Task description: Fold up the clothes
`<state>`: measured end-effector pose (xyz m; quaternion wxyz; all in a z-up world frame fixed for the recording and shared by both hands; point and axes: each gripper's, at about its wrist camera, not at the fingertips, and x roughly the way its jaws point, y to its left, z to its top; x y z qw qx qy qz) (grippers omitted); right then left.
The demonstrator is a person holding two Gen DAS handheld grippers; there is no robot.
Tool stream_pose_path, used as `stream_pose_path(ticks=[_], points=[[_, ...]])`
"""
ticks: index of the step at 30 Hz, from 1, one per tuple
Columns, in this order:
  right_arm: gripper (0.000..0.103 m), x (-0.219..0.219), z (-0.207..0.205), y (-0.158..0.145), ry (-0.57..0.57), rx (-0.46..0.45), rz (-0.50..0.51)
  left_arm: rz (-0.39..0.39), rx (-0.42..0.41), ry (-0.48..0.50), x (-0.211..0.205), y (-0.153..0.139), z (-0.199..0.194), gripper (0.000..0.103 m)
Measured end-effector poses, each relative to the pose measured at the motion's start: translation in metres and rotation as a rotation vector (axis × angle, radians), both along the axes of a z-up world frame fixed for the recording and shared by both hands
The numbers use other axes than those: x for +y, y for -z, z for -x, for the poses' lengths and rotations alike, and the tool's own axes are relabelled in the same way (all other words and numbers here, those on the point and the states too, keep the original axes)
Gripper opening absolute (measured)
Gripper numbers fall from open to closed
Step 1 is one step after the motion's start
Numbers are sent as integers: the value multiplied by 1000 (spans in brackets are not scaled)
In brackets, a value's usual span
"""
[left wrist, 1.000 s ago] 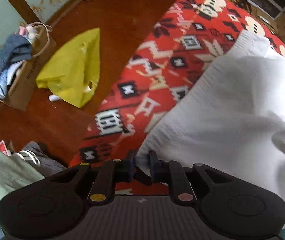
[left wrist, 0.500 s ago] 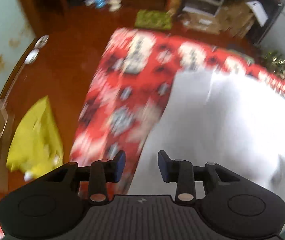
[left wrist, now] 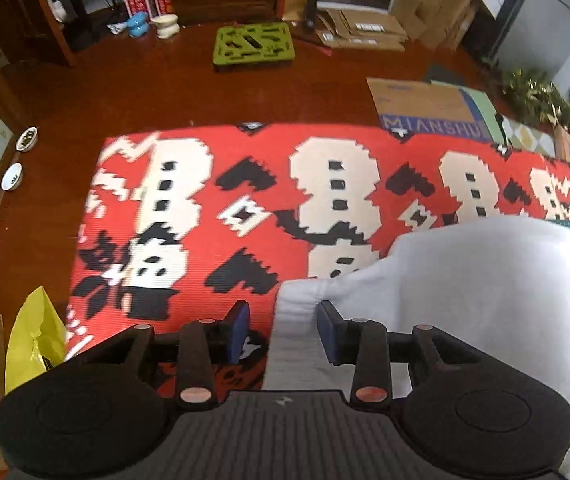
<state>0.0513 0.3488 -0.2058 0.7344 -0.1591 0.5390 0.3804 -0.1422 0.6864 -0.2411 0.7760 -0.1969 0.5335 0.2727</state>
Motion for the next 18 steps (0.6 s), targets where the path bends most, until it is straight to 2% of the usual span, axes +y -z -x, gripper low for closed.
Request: stream_pose_path(ticks=[4, 6, 9, 11, 14, 18], points=[[37, 5, -9, 5, -11, 13, 0, 5, -10, 12, -5, 5, -9, 33], [37, 8, -13, 7, -2, 27, -3, -37, 1, 36, -14, 5, -15, 27], [37, 11, -17, 10, 8, 41, -5, -102, 36, 54, -26, 3, -24, 23], [37, 15, -16, 11, -3, 37, 0, -154, 55, 23, -28, -2, -24, 19], [37, 20, -14, 11, -16, 29, 6, -248, 41, -72, -17, -20, -12, 18], [37, 24, -13, 9, -11, 22, 5, -295, 18, -154, 14, -41, 5, 18]])
